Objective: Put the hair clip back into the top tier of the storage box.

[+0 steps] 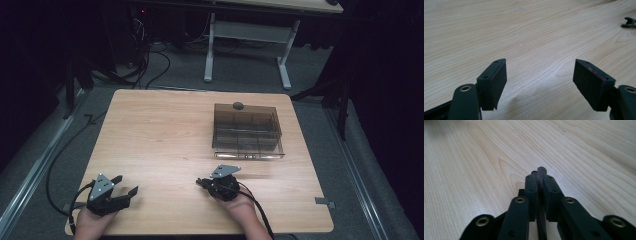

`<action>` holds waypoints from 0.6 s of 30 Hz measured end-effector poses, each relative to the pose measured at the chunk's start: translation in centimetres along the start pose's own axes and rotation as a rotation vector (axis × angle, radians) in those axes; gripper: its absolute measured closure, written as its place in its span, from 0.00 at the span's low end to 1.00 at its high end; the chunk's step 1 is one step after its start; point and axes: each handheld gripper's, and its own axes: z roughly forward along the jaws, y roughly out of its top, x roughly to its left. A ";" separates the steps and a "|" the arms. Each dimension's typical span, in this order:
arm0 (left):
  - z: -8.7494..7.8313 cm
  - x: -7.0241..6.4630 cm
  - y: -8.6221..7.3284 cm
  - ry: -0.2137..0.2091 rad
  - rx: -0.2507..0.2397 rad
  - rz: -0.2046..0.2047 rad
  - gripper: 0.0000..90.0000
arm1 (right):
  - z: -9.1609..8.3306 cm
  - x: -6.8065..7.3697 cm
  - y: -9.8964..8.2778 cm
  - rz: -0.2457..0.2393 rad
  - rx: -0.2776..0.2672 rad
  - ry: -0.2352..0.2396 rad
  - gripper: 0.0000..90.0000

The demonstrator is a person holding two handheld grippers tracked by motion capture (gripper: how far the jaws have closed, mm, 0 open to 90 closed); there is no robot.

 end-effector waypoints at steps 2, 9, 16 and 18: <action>0.0 0.0 0.0 0.001 -0.001 0.001 0.31 | 0.0 -0.1 0.0 0.009 0.000 0.004 0.88; 0.0 0.0 0.0 -0.003 0.000 0.000 0.31 | 0.1 0.0 0.0 0.008 0.006 0.019 0.87; 0.0 0.0 0.0 -0.004 0.001 0.000 0.31 | 0.5 -0.2 -0.1 0.013 0.019 0.000 0.85; 0.0 0.0 0.0 -0.005 0.001 -0.001 0.31 | 0.5 -0.1 0.0 0.012 0.031 -0.013 0.91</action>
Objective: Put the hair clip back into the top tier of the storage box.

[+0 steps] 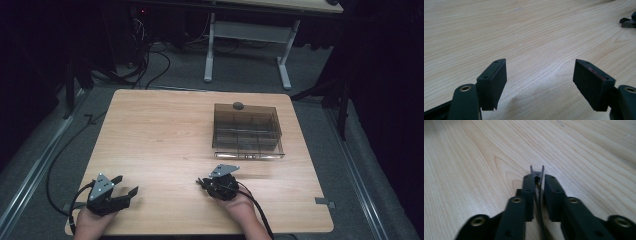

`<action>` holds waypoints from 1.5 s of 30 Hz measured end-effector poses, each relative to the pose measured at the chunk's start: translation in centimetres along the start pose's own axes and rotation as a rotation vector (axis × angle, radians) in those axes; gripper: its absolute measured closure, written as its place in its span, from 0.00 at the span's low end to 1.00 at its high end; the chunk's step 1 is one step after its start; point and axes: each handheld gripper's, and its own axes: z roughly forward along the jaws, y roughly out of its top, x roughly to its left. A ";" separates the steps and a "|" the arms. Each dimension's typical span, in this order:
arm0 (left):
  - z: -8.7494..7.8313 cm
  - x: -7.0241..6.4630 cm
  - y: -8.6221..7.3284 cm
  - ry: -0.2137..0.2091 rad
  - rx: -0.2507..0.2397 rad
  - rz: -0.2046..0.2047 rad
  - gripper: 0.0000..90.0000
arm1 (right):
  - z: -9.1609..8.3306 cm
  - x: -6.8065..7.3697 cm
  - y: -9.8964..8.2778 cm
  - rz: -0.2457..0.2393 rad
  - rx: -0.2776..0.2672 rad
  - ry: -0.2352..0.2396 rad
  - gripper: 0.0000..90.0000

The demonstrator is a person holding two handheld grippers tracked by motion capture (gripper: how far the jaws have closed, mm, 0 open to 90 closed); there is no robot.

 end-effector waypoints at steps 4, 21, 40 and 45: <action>0.0 0.0 0.0 -0.001 0.001 0.001 0.31 | -0.3 0.1 0.1 -0.008 -0.005 0.005 0.92; 0.0 0.1 0.0 -0.010 0.000 0.000 0.31 | -5.3 -0.5 -1.2 0.004 -0.048 -0.055 0.97; 0.1 0.0 0.0 -0.010 0.006 -0.001 0.31 | -11.3 -5.0 -8.1 0.166 -0.056 -0.288 0.97; 0.1 0.0 0.0 -0.010 0.006 0.003 0.31 | -10.9 -5.5 -8.1 0.169 -0.048 -0.300 0.97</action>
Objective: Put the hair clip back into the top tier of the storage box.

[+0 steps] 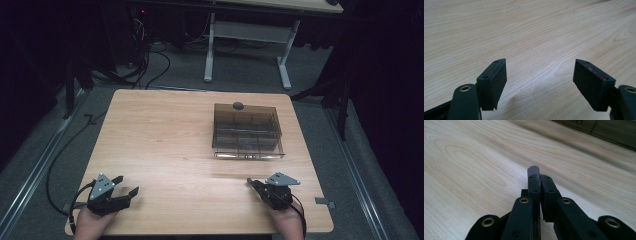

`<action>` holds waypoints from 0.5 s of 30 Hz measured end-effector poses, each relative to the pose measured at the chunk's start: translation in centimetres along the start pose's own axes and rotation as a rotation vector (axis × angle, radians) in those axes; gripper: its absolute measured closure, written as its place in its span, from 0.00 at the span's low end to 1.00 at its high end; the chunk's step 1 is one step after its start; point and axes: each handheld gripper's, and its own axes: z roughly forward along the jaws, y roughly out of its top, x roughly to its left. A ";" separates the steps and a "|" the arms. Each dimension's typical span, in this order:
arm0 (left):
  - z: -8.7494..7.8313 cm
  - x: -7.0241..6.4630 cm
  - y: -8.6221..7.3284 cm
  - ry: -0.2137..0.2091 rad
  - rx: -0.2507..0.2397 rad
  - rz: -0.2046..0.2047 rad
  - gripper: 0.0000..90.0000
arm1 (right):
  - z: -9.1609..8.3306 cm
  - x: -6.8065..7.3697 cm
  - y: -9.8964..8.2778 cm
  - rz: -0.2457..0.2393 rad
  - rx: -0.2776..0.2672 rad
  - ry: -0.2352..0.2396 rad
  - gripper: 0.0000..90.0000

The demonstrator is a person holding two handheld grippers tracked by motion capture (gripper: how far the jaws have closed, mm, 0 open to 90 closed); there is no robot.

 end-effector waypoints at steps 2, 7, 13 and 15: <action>0.0 0.0 0.0 0.000 -0.001 0.000 0.31 | 0.3 0.1 -0.1 0.003 0.013 0.009 0.97; 0.0 0.0 0.0 -0.002 -0.001 -0.002 0.31 | 0.5 0.4 -0.1 -0.002 0.014 0.021 0.92; 0.0 0.0 0.0 -0.002 0.001 -0.001 0.31 | -0.2 0.4 0.2 0.028 -0.034 0.040 1.00; 0.0 0.1 0.0 -0.004 0.001 -0.001 0.31 | 0.1 0.5 0.2 0.031 -0.023 0.049 1.00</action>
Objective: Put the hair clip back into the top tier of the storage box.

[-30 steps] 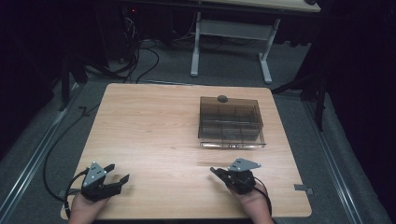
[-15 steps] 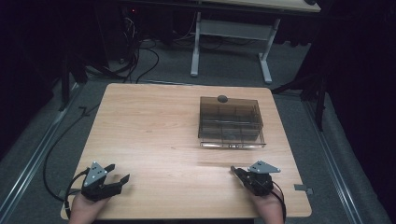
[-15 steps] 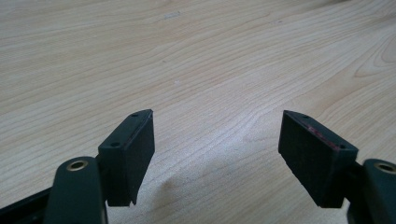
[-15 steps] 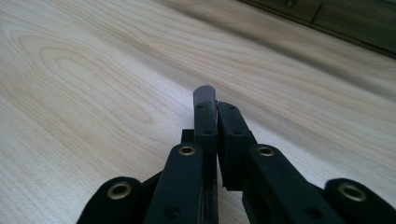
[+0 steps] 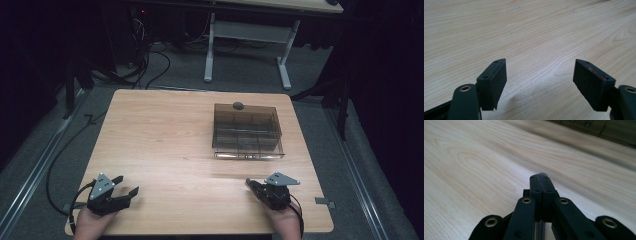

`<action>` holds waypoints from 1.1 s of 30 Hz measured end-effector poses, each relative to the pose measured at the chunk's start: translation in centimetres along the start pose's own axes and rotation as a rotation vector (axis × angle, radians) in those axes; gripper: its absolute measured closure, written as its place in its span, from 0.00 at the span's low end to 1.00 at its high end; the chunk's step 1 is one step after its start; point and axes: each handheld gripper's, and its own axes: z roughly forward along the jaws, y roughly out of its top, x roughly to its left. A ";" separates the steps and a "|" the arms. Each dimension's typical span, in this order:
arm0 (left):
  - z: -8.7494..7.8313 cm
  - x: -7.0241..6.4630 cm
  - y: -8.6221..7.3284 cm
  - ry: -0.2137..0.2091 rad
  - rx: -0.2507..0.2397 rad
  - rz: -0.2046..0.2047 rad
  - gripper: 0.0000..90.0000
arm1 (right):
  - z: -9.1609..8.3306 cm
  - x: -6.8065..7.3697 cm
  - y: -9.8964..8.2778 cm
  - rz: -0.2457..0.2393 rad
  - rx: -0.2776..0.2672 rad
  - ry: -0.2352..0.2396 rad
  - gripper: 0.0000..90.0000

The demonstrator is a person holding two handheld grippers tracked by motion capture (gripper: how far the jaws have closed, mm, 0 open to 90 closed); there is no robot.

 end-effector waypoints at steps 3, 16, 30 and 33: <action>0.0 0.0 0.0 0.000 -0.002 -0.001 0.31 | 0.6 0.3 0.0 -0.016 0.021 -0.009 1.00; 0.0 0.0 0.0 -0.003 -0.002 -0.004 0.31 | 0.6 -0.1 -0.1 0.010 0.023 -0.025 1.00; 0.0 0.1 0.0 -0.004 -0.002 -0.007 0.30 | 1.1 0.9 -0.2 -0.038 0.049 0.007 1.00; 0.0 0.1 0.0 -0.005 -0.002 -0.007 0.31 | 0.7 1.1 0.1 -0.042 0.021 0.014 1.00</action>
